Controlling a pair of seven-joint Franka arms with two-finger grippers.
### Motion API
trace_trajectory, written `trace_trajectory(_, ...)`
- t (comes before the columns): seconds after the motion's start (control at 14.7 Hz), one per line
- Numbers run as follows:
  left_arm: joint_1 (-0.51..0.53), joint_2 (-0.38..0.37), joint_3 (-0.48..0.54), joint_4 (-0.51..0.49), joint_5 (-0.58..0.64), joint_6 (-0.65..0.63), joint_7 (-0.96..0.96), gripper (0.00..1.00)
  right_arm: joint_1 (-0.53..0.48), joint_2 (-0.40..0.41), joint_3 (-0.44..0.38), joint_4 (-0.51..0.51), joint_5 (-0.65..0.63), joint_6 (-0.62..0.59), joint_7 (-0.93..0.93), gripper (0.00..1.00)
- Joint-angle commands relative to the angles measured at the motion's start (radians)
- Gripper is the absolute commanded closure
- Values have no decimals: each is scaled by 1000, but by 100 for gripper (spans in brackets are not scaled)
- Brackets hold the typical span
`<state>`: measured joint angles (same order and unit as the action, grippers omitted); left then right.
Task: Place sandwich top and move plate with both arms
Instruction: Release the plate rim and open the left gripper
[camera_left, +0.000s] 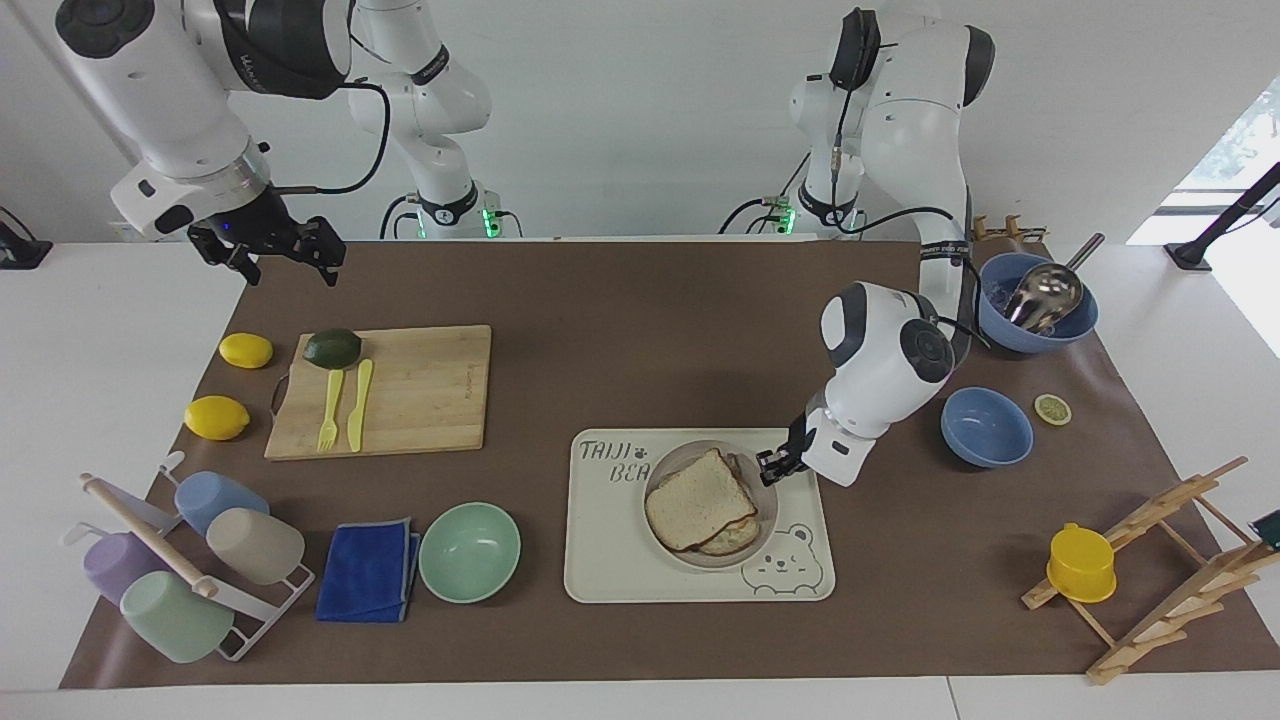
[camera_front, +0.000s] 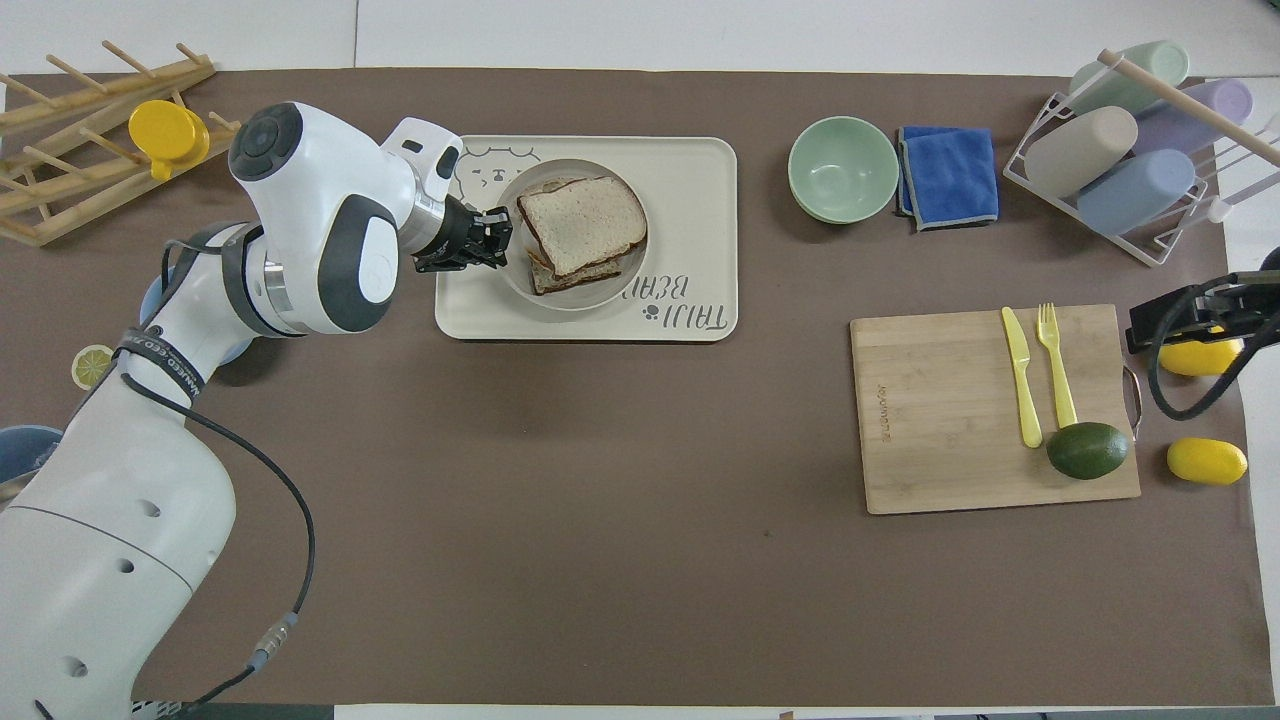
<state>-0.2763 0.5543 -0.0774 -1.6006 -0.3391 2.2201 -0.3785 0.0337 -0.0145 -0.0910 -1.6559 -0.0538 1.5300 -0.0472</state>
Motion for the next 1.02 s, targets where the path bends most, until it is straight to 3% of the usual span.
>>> trace_trajectory(0.0, 8, -33, -4, -42, -8, 29, 27, 100, -3, -4, 1, -1, 28, -14, 12, 0)
trace_trajectory(0.14, 9, -34, -2, -48, -8, 32, 47, 100, -5, -4, 1, -1, 28, -14, 12, 0)
trace_trajectory(0.2, 11, -34, -2, -48, -9, 27, 73, 82, -5, -4, 1, -1, 28, -14, 12, 0)
trace_trajectory(0.27, 15, -34, -2, -48, -9, 27, 82, 6, -5, -4, 1, -1, 28, -14, 12, 0)
trace_trajectory(0.34, 17, -34, -2, -41, -8, 15, 82, 0, -5, -4, 1, -1, 28, -14, 12, 0)
trace_trajectory(0.54, 16, -37, 2, -16, 2, 10, 82, 0, -5, -4, 1, -1, 28, -14, 12, 0)
trace_trajectory(0.95, 19, -207, 76, -19, 144, -141, 79, 0, -5, -4, 1, -1, 28, -14, 12, 0)
